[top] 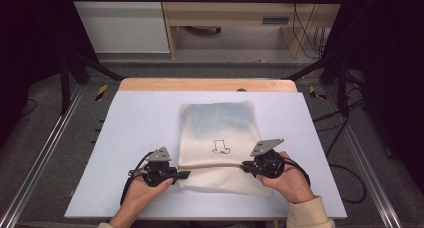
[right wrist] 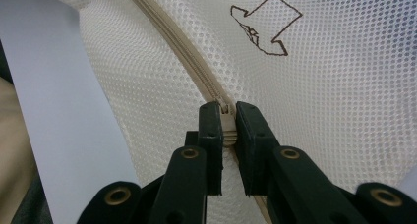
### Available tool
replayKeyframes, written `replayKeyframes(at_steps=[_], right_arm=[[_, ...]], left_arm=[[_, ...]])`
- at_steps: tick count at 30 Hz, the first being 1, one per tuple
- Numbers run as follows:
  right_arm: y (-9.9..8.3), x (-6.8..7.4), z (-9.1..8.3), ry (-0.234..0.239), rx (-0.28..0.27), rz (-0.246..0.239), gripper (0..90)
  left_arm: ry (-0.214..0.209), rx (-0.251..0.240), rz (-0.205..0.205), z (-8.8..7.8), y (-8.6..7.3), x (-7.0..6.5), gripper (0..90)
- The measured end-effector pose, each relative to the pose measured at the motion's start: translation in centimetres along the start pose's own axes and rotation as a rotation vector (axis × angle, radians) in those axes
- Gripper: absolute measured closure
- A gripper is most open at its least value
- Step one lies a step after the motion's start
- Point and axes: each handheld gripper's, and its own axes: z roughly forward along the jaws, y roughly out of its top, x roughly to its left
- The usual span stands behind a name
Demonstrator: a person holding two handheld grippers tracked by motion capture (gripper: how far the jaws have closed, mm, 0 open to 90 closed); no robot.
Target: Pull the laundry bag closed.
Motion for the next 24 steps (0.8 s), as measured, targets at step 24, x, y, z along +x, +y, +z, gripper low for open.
replayKeyframes(at_steps=[24], right_arm=[[-1.4, -0.3, -0.6, -0.011, 0.002, 0.02, 82.1]], left_arm=[[0.001, 0.007, 0.005, 0.0, -0.1, 0.0, 82.0]])
